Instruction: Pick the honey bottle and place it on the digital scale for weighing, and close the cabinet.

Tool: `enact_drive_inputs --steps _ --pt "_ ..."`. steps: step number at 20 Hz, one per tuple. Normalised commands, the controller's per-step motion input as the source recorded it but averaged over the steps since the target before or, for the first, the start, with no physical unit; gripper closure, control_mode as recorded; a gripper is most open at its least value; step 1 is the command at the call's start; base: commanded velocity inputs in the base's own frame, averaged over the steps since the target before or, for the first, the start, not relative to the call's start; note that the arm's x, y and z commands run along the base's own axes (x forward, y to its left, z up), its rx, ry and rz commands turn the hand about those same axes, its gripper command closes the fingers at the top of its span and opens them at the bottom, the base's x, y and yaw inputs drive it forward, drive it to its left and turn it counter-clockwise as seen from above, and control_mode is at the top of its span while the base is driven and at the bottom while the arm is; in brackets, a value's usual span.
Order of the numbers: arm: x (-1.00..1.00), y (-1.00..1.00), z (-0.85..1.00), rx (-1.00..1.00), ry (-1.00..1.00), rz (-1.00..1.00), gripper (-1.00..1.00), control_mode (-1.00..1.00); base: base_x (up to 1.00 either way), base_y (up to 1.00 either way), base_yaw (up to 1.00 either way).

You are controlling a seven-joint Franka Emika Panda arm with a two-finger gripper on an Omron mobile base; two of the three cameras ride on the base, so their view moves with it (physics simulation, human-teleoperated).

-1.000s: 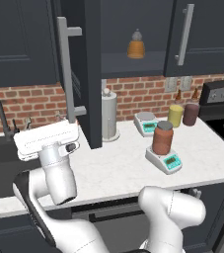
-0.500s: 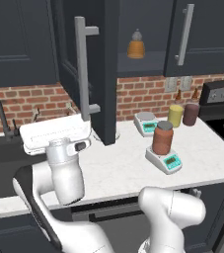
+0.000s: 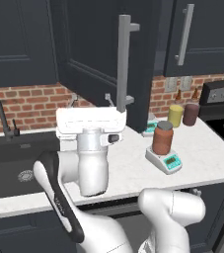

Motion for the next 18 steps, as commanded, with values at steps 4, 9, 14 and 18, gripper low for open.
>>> enact_drive_inputs --steps 4,9,14,18 --pt "0.26 -1.00 0.03 0.19 0.02 -0.03 -1.00 -1.00 0.00 0.00 0.00" --pt "0.18 -1.00 0.20 0.19 0.01 -0.02 -1.00 -1.00 0.00 0.00 0.00" --pt "0.34 -1.00 0.11 0.17 0.00 -0.01 -1.00 -1.00 0.00 0.00 0.00" --pt "0.48 -0.90 -0.01 0.10 -0.02 0.00 -1.00 -1.00 0.00 0.00 0.00"
